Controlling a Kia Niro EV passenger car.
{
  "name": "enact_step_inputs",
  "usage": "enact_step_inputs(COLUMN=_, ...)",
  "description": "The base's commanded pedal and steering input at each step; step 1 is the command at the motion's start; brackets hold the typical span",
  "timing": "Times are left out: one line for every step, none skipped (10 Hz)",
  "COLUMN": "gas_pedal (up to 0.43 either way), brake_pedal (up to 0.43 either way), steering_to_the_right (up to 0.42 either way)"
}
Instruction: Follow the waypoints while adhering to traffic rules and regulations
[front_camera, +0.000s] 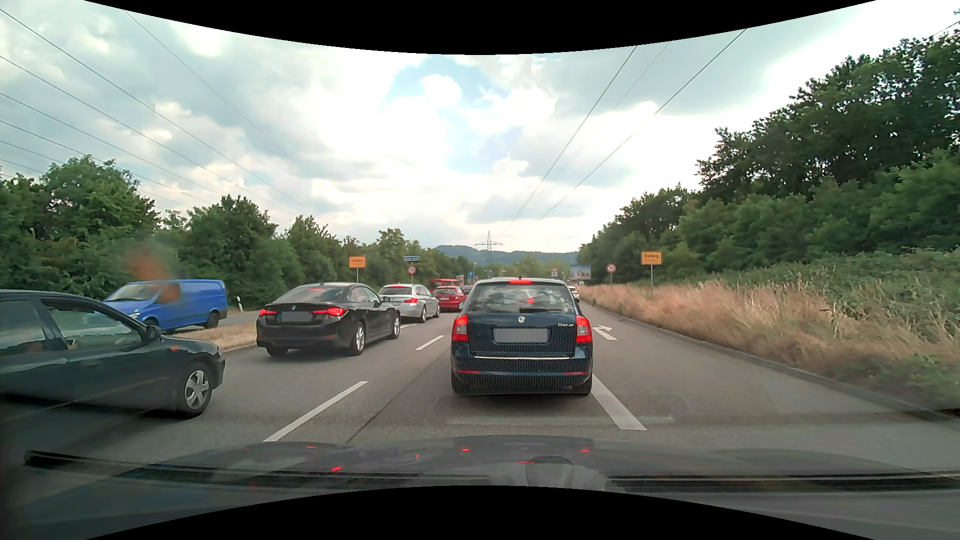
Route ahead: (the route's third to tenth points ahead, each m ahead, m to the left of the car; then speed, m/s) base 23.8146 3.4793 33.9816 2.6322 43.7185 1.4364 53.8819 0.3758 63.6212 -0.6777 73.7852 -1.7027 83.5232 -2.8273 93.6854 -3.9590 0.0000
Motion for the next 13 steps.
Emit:
enact_step_inputs(gas_pedal=0.000, brake_pedal=0.287, steering_to_the_right=0.000)
enact_step_inputs(gas_pedal=0.000, brake_pedal=0.287, steering_to_the_right=0.000)
enact_step_inputs(gas_pedal=0.000, brake_pedal=0.287, steering_to_the_right=0.000)
enact_step_inputs(gas_pedal=0.000, brake_pedal=0.287, steering_to_the_right=0.001)
enact_step_inputs(gas_pedal=0.000, brake_pedal=0.287, steering_to_the_right=0.001)
enact_step_inputs(gas_pedal=0.000, brake_pedal=0.287, steering_to_the_right=0.000)
enact_step_inputs(gas_pedal=0.000, brake_pedal=0.287, steering_to_the_right=0.000)
enact_step_inputs(gas_pedal=0.000, brake_pedal=0.287, steering_to_the_right=0.000)
enact_step_inputs(gas_pedal=0.000, brake_pedal=0.287, steering_to_the_right=0.001)
enact_step_inputs(gas_pedal=0.000, brake_pedal=0.287, steering_to_the_right=0.001)
enact_step_inputs(gas_pedal=0.000, brake_pedal=0.287, steering_to_the_right=0.001)
enact_step_inputs(gas_pedal=0.000, brake_pedal=0.287, steering_to_the_right=0.000)
enact_step_inputs(gas_pedal=0.000, brake_pedal=0.287, steering_to_the_right=0.000)
